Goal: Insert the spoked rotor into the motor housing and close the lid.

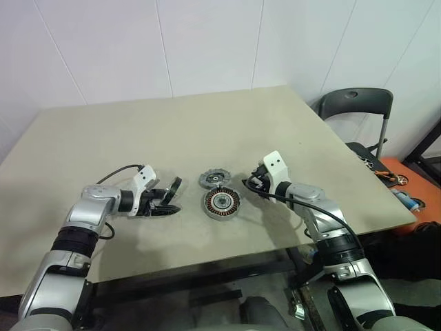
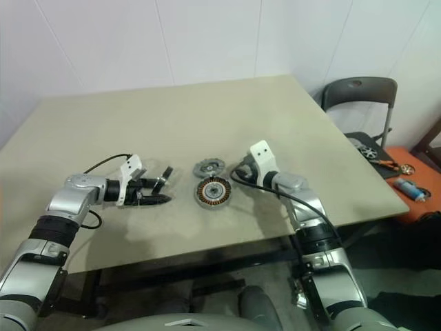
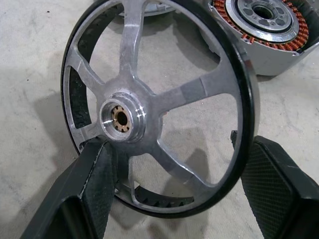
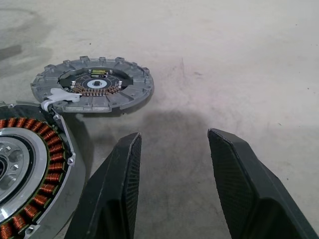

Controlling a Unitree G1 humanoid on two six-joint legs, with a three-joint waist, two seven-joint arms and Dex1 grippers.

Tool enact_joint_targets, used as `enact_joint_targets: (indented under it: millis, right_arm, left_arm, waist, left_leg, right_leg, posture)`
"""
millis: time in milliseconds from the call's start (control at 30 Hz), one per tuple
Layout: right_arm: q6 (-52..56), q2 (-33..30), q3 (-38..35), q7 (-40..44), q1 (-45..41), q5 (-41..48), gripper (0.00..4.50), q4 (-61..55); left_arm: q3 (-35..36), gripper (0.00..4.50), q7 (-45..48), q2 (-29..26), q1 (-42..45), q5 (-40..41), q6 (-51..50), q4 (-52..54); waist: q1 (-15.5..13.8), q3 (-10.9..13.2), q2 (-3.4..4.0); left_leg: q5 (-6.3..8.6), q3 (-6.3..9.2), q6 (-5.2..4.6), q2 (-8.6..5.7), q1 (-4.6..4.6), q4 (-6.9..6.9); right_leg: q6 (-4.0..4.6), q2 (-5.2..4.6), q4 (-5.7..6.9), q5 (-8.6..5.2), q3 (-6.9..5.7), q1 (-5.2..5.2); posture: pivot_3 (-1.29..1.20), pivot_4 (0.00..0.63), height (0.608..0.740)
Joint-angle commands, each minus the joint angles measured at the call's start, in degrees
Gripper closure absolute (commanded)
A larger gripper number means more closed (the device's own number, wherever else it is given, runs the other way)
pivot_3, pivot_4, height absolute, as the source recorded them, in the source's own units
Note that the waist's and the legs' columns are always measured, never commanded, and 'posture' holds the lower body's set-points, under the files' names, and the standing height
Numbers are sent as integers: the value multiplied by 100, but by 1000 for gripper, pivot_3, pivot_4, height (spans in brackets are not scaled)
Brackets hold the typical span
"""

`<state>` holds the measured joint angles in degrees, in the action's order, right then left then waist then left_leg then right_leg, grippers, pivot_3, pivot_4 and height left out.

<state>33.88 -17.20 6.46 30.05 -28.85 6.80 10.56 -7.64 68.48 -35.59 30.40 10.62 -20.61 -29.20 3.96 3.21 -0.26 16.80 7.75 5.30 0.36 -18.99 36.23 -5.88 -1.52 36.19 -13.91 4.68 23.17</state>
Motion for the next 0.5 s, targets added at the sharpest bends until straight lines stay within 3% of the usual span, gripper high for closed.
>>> enact_joint_targets:
  millis: [33,433,500]
  right_arm:
    - [-148,-18,-22,-46,-67,-56,2291,-74]
    - [-177,11,12,-86,50,-145,2291,-136]
    - [-187,16,21,-87,53,-161,2254,-108]
  left_arm:
    - [72,803,-64,14,27,-39,92,-33]
    - [247,803,-225,109,15,153,220,238]
    - [320,1202,-91,75,117,307,83,490]
  waist:
    - [0,0,0]
    - [-5,0,0]
    - [4,0,-1]
  left_leg:
    - [0,0,0,0,0,0]
    - [0,0,0,0,1,0]
    - [0,0,0,0,-2,1]
  right_leg:
    - [0,0,0,0,0,0]
    - [0,0,0,0,0,-1]
    - [0,0,0,0,0,0]
  posture:
    - [0,0,740]
    - [0,0,740]
    - [0,0,740]
